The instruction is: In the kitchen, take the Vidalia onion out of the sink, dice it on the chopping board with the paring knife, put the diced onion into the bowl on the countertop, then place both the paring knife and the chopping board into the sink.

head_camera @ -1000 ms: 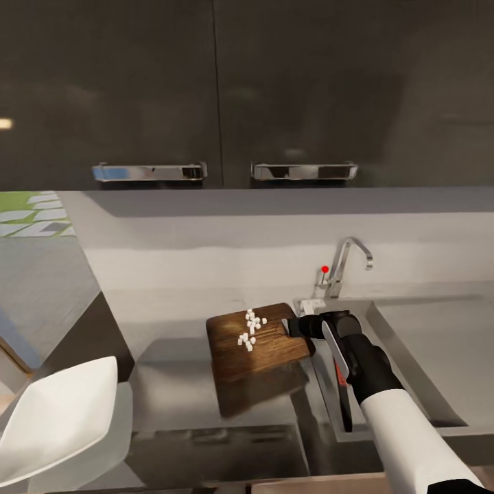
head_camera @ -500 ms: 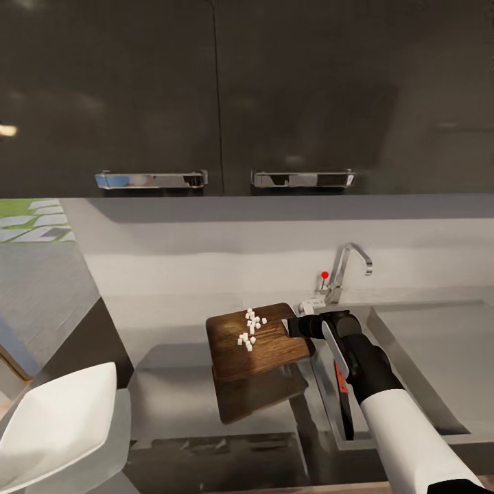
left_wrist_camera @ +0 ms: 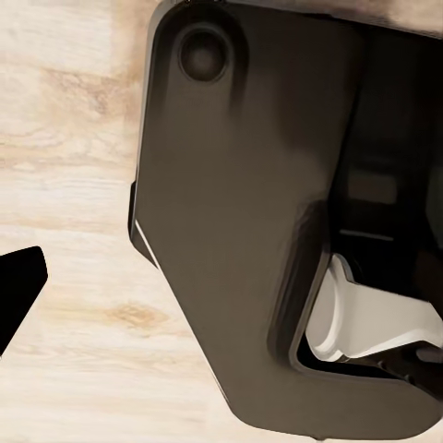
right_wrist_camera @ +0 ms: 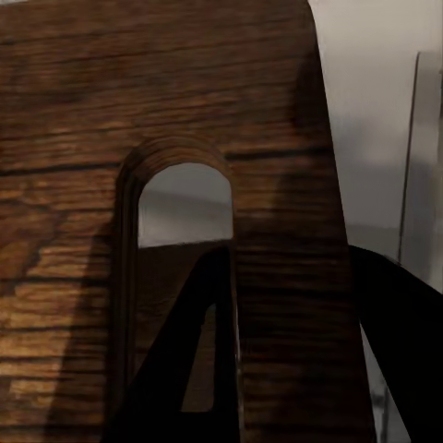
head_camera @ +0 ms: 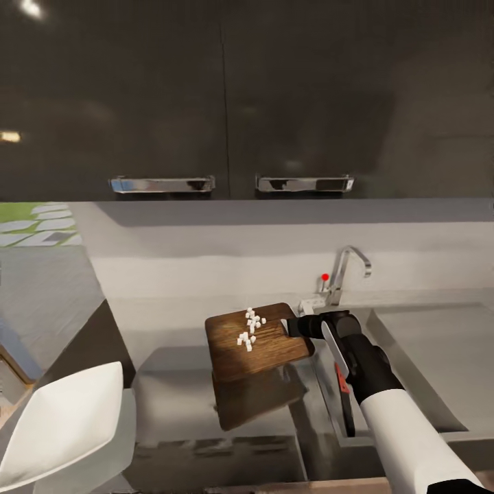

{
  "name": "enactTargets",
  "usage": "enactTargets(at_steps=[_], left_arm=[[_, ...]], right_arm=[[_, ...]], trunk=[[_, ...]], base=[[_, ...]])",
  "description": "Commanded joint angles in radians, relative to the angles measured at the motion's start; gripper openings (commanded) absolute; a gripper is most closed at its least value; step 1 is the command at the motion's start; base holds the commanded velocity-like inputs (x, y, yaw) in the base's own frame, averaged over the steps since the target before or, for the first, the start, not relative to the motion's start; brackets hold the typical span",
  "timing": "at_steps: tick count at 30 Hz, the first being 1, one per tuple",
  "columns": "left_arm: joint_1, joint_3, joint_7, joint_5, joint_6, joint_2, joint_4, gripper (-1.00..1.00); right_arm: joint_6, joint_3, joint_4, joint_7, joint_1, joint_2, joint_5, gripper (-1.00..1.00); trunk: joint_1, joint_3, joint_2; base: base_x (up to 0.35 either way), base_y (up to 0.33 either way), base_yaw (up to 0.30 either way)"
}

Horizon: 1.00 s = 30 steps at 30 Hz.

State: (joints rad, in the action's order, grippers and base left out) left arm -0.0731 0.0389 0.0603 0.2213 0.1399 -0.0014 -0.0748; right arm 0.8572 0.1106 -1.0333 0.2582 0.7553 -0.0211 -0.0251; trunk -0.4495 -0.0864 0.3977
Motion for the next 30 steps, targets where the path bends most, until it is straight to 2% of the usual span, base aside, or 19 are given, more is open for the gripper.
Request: enactTargets(at_steps=[1,8,21,30], left_arm=[[-0.002,0.005,0.006,0.01,0.007,0.0,-0.005,1.0],[-0.002,0.004,0.006,0.01,0.007,0.0,-0.005,1.0],[-0.002,0.005,0.006,0.01,0.007,0.0,-0.005,1.0],[-0.002,0.004,0.004,0.01,0.006,0.0,-0.005,1.0]], right_arm=[[0.005,0.0,-0.001,0.002,0.001,0.0,-0.004,-1.0],[0.005,0.0,-0.001,0.003,0.001,0.0,-0.004,-1.0],[0.005,0.0,-0.001,0.003,0.001,-0.001,-0.004,-1.0],[0.005,0.0,-0.001,0.003,0.001,0.0,-0.004,-1.0]], trunk=[[0.0,-0.001,0.002],[0.0,0.01,0.002],[0.0,0.031,0.002],[0.0,0.045,0.002]], base=[[-0.141,0.128,0.0],[-0.125,0.111,0.0],[-0.017,0.004,0.0],[-0.235,0.033,0.0]])
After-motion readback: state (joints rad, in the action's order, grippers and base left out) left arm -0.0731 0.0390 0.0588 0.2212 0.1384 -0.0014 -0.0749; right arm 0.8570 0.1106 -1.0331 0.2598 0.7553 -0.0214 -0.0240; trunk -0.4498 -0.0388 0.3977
